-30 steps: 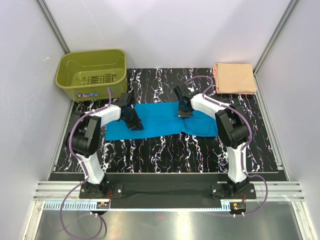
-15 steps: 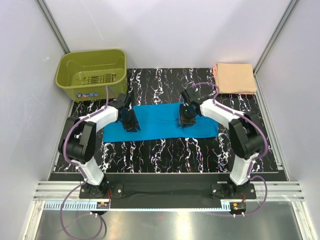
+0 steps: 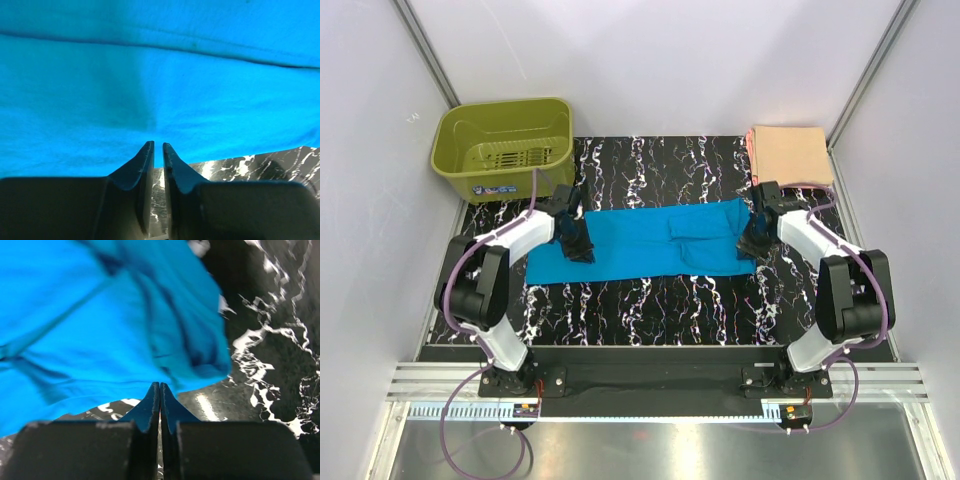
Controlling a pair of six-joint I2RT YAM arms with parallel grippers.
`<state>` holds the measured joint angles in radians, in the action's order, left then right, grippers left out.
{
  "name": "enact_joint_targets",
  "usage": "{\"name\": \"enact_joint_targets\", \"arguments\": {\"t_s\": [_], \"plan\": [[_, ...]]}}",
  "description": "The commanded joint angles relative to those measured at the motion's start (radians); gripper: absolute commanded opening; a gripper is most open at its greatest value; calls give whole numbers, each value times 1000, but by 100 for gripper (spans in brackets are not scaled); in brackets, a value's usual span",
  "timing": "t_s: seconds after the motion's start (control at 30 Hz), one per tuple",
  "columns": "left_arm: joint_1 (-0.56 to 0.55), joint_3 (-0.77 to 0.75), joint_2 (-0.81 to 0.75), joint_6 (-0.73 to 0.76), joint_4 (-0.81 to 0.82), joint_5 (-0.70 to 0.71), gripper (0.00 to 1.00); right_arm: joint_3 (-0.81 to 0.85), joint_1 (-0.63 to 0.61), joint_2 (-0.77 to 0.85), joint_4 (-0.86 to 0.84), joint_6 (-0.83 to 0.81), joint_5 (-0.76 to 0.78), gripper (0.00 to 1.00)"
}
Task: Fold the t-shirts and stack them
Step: Fold the tshirt
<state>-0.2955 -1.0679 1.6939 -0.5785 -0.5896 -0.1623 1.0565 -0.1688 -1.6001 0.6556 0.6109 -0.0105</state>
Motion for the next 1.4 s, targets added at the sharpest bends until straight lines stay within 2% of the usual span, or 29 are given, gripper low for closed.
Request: {"name": "enact_joint_targets", "arguments": {"t_s": [0.0, 0.23, 0.33, 0.43, 0.67, 0.73, 0.87, 0.93, 0.97, 1.1, 1.13, 1.17, 1.27, 1.3, 1.33, 1.37], "plan": [[19, -52, 47, 58, -21, 30, 17, -39, 21, -11, -71, 59, 15, 0], [55, -15, 133, 54, -33, 89, 14, -72, 60, -106, -146, 110, 86, 0], [52, -29, 148, 34, -50, 106, 13, -32, 61, -213, -197, 69, 113, 0], [44, -50, 170, 6, -90, 78, 13, 81, 61, -309, -189, 33, 121, 0], [-33, -20, 216, -43, -84, -19, 13, 500, 60, -533, -106, -68, 116, 3], [-99, -17, 202, -84, -66, -70, 14, 598, 61, -614, -83, -124, 133, 4], [-250, -104, 223, -164, -47, -150, 18, 847, 61, -736, -86, -216, 113, 8], [-373, -163, 242, -214, -33, -190, 22, 978, 61, -815, -74, -230, 39, 11], [-398, -181, 246, -231, -21, -207, 23, 1019, 61, -840, -76, -240, 15, 12], [-464, -253, 257, -291, -9, -266, 32, 1200, 60, -949, -76, -241, -121, 16], [-465, -260, 233, -293, 3, -270, 39, 1261, 58, -978, -74, -235, -141, 17], [-464, -267, 216, -287, 2, -273, 42, 1290, 55, -988, -51, -226, -150, 18], [-441, -328, 127, -225, -79, -180, 53, 1392, 49, -980, 40, -230, -123, 27], [-429, -333, 97, -193, -87, -145, 55, 1399, 45, -944, 62, -237, -109, 35], [-413, -320, 67, -181, -96, -137, 57, 1401, 34, -922, 85, -241, -92, 49], [-371, -305, 5, -166, -93, -143, 58, 1402, 28, -897, 140, -255, -56, 53]]}}
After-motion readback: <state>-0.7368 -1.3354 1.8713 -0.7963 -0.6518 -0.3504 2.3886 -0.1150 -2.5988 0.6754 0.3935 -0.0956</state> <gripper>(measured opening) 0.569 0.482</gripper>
